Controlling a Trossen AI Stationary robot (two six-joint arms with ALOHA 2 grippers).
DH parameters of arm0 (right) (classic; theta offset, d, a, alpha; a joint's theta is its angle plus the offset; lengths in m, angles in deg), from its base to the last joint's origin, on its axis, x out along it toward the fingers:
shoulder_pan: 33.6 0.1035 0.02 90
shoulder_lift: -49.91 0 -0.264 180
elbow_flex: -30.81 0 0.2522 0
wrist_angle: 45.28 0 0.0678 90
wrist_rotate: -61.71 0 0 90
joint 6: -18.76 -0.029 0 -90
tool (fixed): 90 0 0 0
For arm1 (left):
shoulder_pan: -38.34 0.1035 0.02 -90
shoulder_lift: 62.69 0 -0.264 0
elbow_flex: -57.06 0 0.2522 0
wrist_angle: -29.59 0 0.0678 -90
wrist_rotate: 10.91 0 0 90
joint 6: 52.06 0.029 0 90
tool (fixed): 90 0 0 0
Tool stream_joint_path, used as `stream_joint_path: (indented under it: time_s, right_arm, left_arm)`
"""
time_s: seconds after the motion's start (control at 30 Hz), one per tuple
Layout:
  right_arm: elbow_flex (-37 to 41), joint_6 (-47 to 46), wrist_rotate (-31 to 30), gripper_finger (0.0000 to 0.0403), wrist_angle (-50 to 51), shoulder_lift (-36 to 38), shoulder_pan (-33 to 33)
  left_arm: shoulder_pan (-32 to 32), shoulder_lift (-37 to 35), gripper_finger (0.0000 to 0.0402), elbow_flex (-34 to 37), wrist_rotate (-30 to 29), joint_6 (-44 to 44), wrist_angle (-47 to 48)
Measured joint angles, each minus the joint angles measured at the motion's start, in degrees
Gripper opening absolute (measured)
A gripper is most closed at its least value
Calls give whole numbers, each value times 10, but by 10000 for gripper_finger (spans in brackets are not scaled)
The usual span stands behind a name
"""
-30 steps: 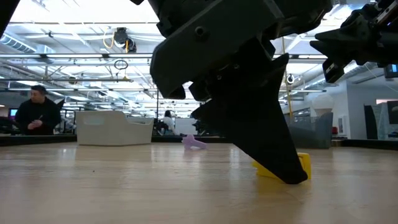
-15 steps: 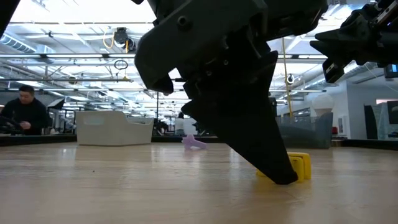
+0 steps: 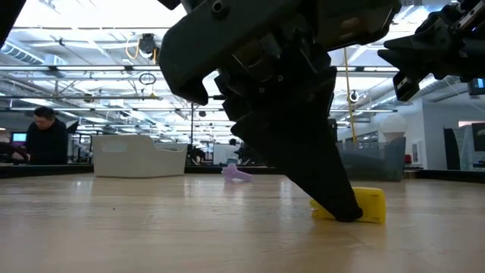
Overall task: Pick and place Stapler, Stapler remover, tape
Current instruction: Put the yellow small stapler into the black bin
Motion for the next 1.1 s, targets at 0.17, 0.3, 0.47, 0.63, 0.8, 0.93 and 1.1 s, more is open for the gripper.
stream_joint_path:
  time_s: [0.17,0.3,0.47,0.63,0.8,0.93,1.1]
  right_arm:
    - [0,0,0,63,0,0,0]
    - [0,0,0,63,0,0,0]
    - [0,0,0,63,-2,0,0]
    - [0,2,0,63,-4,0,0]
    - [0,2,2,63,-4,0,0]
    - [0,2,2,63,-4,0,0]
    - [0,2,2,63,-4,0,0]
  left_arm:
    - [1,-3,57,0,0,-1,0]
    - [7,-10,76,2,0,0,5]
    - [29,-32,70,4,-7,9,17]
    - [66,-63,58,3,-32,18,10]
    - [111,-90,71,2,-38,23,2]
    - [147,-110,73,2,-41,25,-4]
    - [184,-132,63,1,-41,28,-36]
